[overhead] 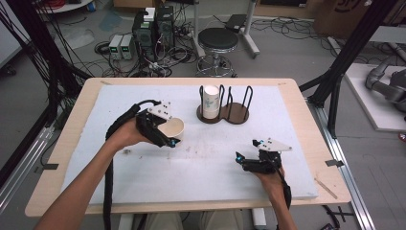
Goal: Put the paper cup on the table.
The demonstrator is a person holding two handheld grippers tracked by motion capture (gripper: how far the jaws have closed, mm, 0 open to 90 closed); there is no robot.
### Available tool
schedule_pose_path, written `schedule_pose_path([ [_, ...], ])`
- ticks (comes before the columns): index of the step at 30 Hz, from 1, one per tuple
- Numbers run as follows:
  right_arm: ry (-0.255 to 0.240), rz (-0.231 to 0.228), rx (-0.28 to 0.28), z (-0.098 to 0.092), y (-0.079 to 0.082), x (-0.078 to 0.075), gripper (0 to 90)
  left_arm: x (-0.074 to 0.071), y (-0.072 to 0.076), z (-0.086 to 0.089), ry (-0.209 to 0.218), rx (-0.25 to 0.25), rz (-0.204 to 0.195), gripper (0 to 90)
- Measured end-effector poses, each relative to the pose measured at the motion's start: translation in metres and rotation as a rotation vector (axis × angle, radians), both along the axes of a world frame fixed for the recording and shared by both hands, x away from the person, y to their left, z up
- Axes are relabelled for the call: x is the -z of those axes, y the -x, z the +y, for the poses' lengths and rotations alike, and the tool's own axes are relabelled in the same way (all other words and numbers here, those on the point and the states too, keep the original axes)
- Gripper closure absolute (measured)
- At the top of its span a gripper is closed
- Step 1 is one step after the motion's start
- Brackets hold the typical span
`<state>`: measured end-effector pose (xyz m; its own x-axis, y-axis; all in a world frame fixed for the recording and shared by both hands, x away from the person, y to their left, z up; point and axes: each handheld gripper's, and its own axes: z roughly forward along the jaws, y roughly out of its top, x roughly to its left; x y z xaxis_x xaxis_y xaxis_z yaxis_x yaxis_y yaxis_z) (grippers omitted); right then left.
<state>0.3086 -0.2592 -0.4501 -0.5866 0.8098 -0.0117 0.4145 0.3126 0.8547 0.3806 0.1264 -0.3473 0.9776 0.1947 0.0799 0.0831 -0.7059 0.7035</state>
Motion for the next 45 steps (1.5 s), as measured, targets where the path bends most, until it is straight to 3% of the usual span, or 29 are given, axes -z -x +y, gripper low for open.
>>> schedule_pose_path([
  [10,0.001,0.009,-0.005,0.000,0.000,0.000,16.0,0.006,-0.009,-0.002,-0.001,-0.015,-0.001,31.7],
  [16,0.004,0.009,-0.004,0.001,-0.001,0.000,16.0,0.020,-0.027,-0.009,-0.001,-0.046,0.013,31.4],
  [23,0.008,0.008,-0.009,0.001,-0.001,0.000,16.0,0.036,-0.040,-0.018,-0.040,-0.056,0.025,31.2],
  [29,-0.002,0.014,-0.012,0.000,-0.001,0.000,16.0,0.047,-0.048,-0.023,-0.086,-0.092,0.008,30.9],
  [34,-0.002,0.008,-0.017,0.000,-0.001,0.000,16.0,0.055,-0.053,-0.026,-0.116,-0.103,0.032,31.0],
  [45,-0.005,0.010,-0.016,-0.001,-0.001,0.000,16.0,0.063,-0.057,-0.026,-0.118,-0.112,0.072,30.5],
])
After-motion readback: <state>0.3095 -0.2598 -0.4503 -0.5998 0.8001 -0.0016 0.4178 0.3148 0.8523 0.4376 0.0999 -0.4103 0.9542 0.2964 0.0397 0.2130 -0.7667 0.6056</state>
